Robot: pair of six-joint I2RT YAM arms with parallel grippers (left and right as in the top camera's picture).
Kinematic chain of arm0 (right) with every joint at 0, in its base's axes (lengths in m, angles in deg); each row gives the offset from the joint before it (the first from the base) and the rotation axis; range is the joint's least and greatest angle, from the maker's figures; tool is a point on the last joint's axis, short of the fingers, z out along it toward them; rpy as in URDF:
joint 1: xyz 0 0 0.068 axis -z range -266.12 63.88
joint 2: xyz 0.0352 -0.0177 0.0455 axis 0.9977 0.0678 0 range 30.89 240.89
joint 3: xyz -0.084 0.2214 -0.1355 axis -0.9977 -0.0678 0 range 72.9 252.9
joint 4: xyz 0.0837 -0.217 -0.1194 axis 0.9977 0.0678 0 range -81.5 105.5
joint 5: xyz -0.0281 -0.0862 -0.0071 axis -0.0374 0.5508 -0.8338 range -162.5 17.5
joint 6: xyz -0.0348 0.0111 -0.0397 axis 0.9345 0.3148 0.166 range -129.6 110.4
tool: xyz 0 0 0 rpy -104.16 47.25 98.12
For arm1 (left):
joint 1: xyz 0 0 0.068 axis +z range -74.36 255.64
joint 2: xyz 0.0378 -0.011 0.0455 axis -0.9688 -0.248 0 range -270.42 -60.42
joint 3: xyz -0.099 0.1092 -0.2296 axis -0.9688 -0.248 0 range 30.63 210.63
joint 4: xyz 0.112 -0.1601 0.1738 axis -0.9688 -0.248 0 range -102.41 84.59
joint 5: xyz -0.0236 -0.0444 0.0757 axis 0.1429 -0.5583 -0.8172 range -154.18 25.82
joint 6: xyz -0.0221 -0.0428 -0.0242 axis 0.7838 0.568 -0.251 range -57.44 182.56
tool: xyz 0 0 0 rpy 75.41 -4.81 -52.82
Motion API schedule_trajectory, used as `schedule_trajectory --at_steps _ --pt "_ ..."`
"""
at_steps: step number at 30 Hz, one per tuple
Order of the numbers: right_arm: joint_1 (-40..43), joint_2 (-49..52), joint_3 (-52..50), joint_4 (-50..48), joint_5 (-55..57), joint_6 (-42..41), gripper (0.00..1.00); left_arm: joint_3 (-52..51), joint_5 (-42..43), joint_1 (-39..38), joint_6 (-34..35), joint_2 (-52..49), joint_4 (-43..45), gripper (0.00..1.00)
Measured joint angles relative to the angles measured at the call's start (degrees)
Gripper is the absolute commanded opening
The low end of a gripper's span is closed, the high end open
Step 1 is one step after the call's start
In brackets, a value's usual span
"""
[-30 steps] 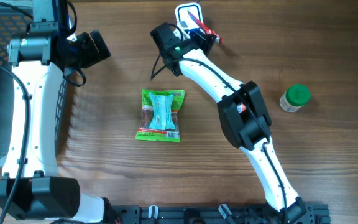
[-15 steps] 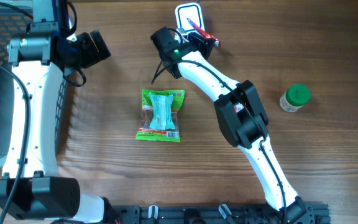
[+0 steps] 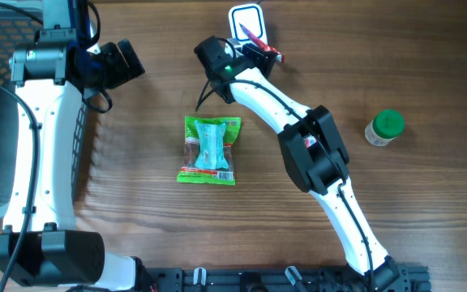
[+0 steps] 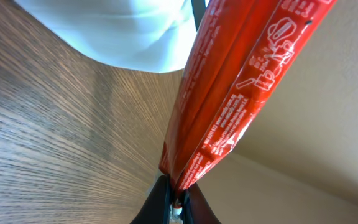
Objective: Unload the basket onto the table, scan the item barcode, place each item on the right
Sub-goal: 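Hold the stick packet in front of the scanner window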
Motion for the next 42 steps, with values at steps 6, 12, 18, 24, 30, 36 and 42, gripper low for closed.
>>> schedule_trajectory --at_steps 6,12,18,24,30,36,42 --pt "-0.3 0.0 0.0 0.2 -0.4 -0.1 0.04 0.0 0.0 0.0 0.0 0.0 0.0 1.00" --pt "-0.3 0.0 0.0 4.1 -0.5 -2.9 0.04 0.0 0.0 0.0 0.0 0.0 0.0 1.00" --pt "-0.3 0.0 0.0 4.7 -1.0 -9.3 0.04 0.0 0.0 0.0 0.0 0.0 0.0 1.00" --pt "-0.3 0.0 0.0 5.0 -1.5 -14.7 0.04 0.0 0.0 0.0 0.0 0.0 0.0 1.00" --pt "-0.3 0.0 0.0 5.1 -2.9 -20.3 0.04 0.0 0.0 0.0 0.0 0.0 0.0 1.00" --pt "-0.3 0.0 0.0 5.4 -4.5 -21.4 0.04 0.0 0.0 0.0 0.0 0.0 0.0 1.00" --pt "-0.3 0.0 0.0 6.8 -9.4 -22.9 0.04 0.0 0.0 0.0 0.0 0.0 0.0 1.00"
